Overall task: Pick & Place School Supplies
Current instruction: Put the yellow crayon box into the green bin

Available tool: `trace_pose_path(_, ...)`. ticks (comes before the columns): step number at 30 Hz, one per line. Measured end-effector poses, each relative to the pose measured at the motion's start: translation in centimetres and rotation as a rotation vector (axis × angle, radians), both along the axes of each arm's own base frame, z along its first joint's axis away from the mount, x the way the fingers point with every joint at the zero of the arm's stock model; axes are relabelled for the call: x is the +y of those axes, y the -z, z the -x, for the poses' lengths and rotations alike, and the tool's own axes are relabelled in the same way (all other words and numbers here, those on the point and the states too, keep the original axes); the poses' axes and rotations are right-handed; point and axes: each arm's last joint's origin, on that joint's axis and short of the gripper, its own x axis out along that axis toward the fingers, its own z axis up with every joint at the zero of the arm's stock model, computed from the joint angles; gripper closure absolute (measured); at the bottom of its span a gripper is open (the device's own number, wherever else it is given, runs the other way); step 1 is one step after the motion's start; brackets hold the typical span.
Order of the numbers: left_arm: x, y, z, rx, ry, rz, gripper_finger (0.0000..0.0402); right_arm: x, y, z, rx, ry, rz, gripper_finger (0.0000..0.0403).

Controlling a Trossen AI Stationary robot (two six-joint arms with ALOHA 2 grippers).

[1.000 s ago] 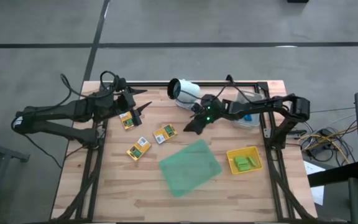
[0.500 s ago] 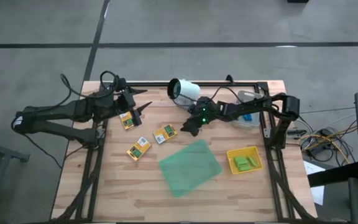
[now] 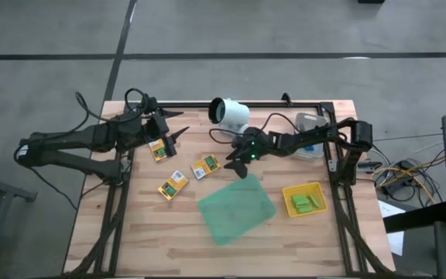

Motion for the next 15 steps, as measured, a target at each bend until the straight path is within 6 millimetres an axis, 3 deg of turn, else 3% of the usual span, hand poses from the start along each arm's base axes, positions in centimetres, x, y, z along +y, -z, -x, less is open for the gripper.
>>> trace_pose_path(15,0.0,0.0,-0.01,0.0,0.0,0.0,0.0165,-0.02,-0.04,-0.05,-0.006,0.007,0.036,0.0171)
